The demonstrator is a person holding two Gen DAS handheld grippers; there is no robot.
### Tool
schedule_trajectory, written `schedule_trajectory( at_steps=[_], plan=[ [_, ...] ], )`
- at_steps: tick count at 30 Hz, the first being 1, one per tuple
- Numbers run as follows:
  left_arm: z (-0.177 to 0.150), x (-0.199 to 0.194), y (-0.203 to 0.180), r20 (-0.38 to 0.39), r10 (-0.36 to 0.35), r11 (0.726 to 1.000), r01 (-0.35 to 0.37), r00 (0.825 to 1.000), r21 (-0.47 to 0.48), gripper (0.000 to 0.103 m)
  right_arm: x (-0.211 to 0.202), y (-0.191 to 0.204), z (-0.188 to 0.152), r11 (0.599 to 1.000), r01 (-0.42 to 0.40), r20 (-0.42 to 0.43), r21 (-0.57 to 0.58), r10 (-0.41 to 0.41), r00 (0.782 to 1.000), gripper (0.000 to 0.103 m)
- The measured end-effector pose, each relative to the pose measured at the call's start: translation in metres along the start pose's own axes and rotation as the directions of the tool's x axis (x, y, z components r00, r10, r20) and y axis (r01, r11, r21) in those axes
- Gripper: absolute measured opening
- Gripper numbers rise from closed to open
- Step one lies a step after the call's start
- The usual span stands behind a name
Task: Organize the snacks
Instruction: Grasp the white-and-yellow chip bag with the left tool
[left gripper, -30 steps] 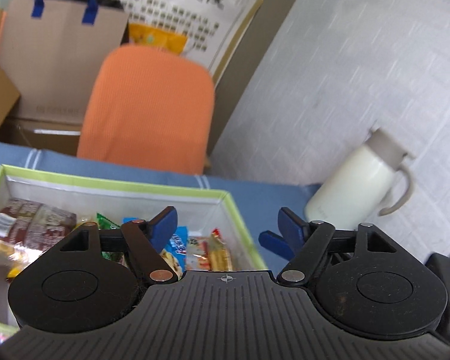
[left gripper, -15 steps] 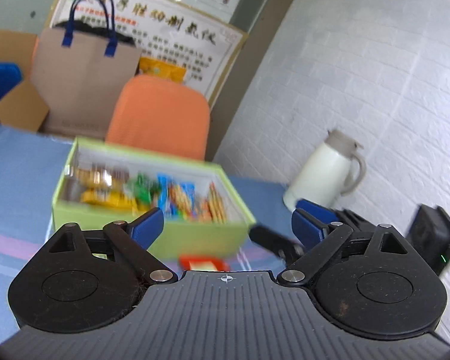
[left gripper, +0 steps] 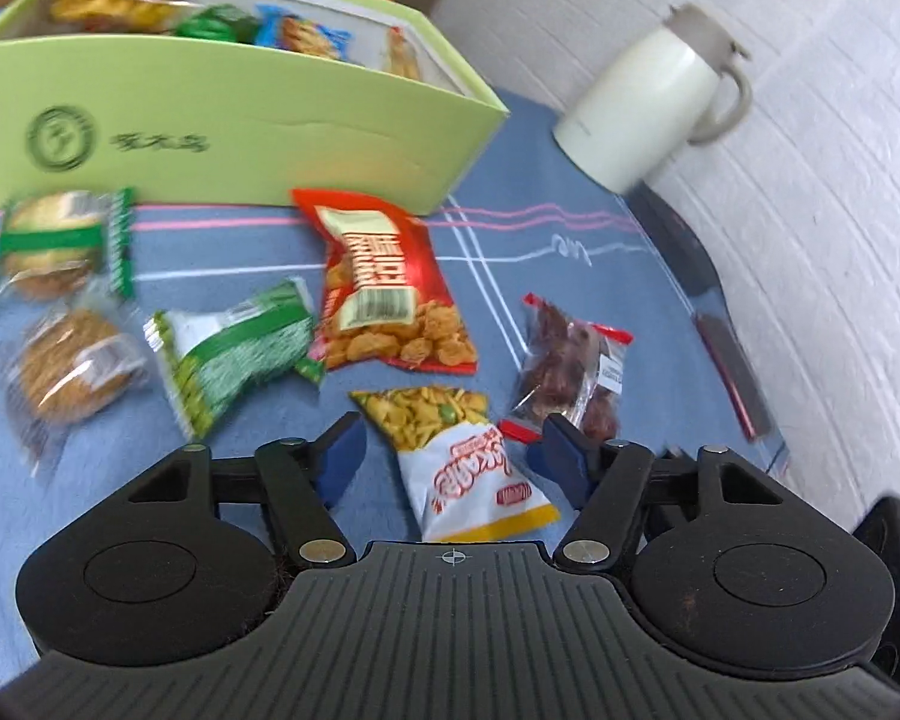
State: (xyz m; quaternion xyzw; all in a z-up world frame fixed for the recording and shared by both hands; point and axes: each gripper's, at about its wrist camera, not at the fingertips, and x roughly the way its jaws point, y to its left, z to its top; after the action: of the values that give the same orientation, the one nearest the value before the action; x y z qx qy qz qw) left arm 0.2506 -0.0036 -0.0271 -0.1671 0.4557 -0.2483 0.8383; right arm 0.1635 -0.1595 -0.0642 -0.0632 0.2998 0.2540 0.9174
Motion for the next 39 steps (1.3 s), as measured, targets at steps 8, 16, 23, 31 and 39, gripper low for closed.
schedule_trajectory(
  at_steps=[8,16,23,31,39],
  plan=[
    [-0.01,-0.005,0.014,-0.031,0.039,0.999,-0.04,0.999,-0.015,0.017,0.006,0.029,0.002,0.992,-0.097,-0.004,-0.078,0.097,0.995,0.102],
    [-0.065,-0.062,0.035,0.027,0.087,0.992,-0.084,0.996,-0.096,0.029,-0.004,0.084,-0.005,0.971,-0.16,-0.002,-0.179,0.163,0.987,0.102],
    [-0.057,-0.072,0.042,0.103,0.082,0.988,-0.068,0.991,-0.136,0.059,-0.005,0.076,-0.006,0.996,-0.07,0.019,-0.053,0.071,0.997,0.102],
    [-0.054,-0.057,0.04,0.072,0.109,0.992,-0.105,0.991,-0.067,0.038,0.012,0.077,-0.008,0.997,-0.02,0.013,-0.07,0.021,1.0,0.071],
    [-0.047,-0.061,0.034,0.101,0.06,0.996,-0.052,0.993,-0.078,0.017,0.011,0.061,0.014,0.997,-0.043,0.034,-0.067,0.045,0.998,0.065]
  ],
)
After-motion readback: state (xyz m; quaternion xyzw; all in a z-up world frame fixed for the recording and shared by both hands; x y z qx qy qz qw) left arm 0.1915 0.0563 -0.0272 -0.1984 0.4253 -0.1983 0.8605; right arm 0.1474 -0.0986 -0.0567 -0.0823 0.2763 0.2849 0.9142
